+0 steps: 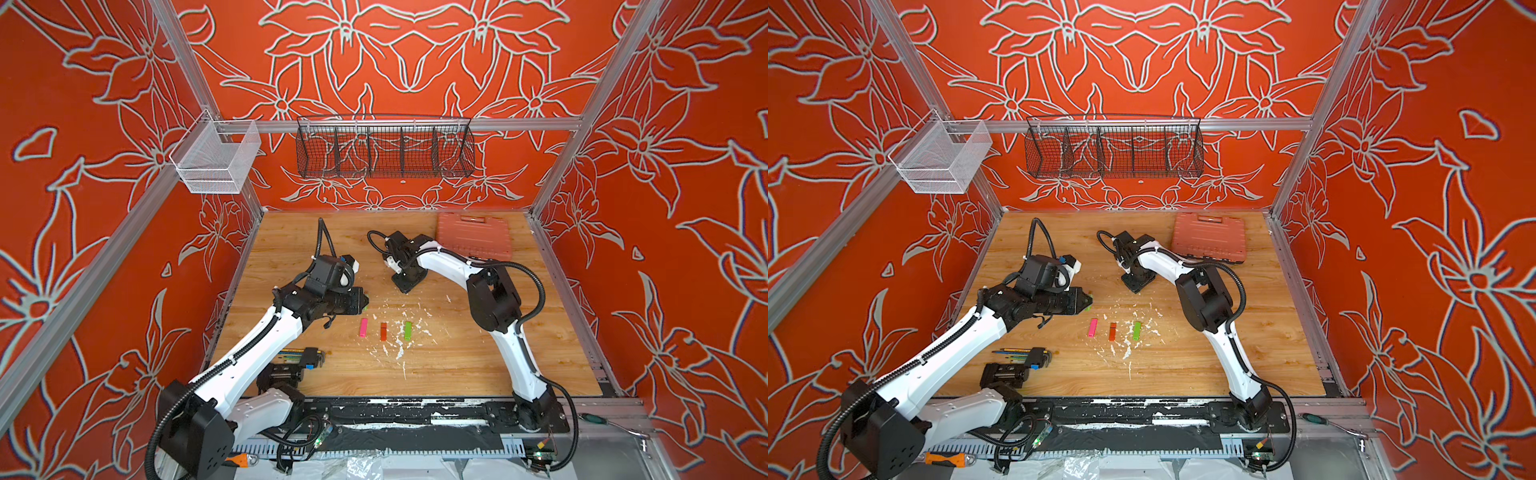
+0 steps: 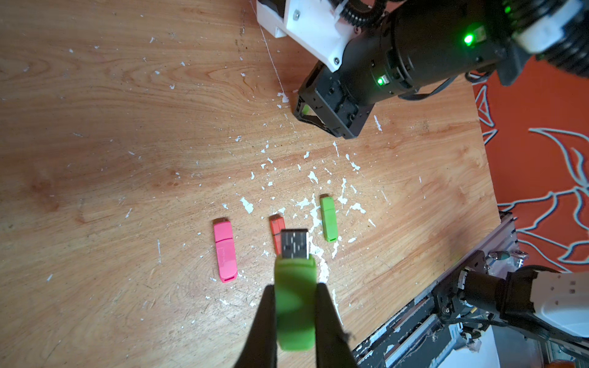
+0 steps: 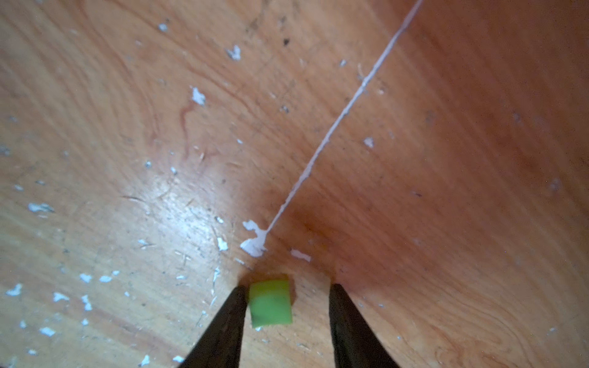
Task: Close the usb drive cover
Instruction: Pick up the cover from the center of the board.
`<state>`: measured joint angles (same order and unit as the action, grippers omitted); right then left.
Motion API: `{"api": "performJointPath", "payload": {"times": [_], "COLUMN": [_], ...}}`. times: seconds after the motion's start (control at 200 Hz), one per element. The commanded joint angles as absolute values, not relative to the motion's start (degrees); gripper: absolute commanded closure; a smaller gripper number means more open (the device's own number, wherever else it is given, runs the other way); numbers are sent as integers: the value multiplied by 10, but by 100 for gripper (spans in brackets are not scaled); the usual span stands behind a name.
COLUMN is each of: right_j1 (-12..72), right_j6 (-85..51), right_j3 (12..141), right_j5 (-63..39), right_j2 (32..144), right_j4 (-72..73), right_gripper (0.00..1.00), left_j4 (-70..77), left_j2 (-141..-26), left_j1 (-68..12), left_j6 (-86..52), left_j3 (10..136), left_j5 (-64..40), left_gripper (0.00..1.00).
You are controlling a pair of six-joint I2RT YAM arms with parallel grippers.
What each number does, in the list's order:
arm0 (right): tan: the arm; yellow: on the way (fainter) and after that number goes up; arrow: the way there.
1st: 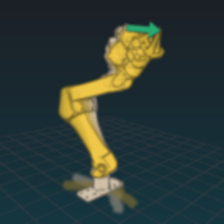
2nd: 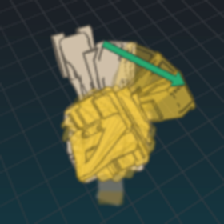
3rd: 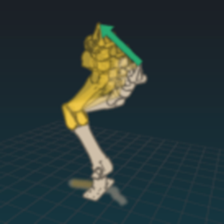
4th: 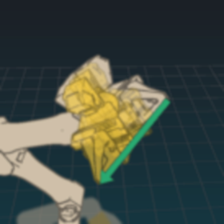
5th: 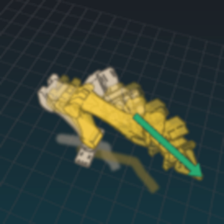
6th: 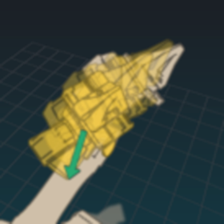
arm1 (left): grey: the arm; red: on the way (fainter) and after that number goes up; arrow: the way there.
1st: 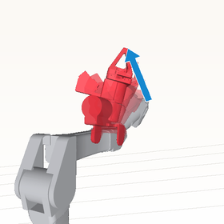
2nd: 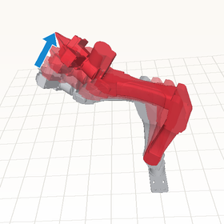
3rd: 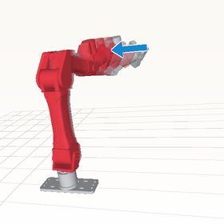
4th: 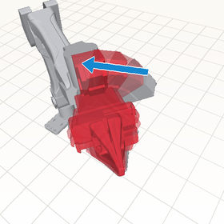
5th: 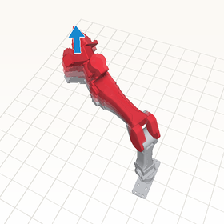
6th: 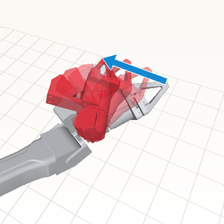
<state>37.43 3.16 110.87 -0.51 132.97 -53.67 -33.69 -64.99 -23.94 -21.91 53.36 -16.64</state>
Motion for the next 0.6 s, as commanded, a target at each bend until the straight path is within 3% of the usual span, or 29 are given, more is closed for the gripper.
{"api": "performJointPath", "payload": {"times": [0.0, 0.29, 0.596], "right_j1": [372, 368, 361], "right_j6": [47, 41, 39], "right_j3": [1121, 1114, 1115], "right_j5": [-16, -51, -37], "right_j2": [1351, 1353, 1362], "right_j4": [-541, -530, -521], "right_gripper": [56, 56, 67], "left_j4": [-332, -331, -325], "left_j2": [-653, -656, -660], "left_j1": [-236, -236, -236], "left_j6": [-210, -208, -202], "left_j3": [548, 547, 547], "left_j5": [-172, -171, -185], "left_gripper": [89, 89, 90]}}
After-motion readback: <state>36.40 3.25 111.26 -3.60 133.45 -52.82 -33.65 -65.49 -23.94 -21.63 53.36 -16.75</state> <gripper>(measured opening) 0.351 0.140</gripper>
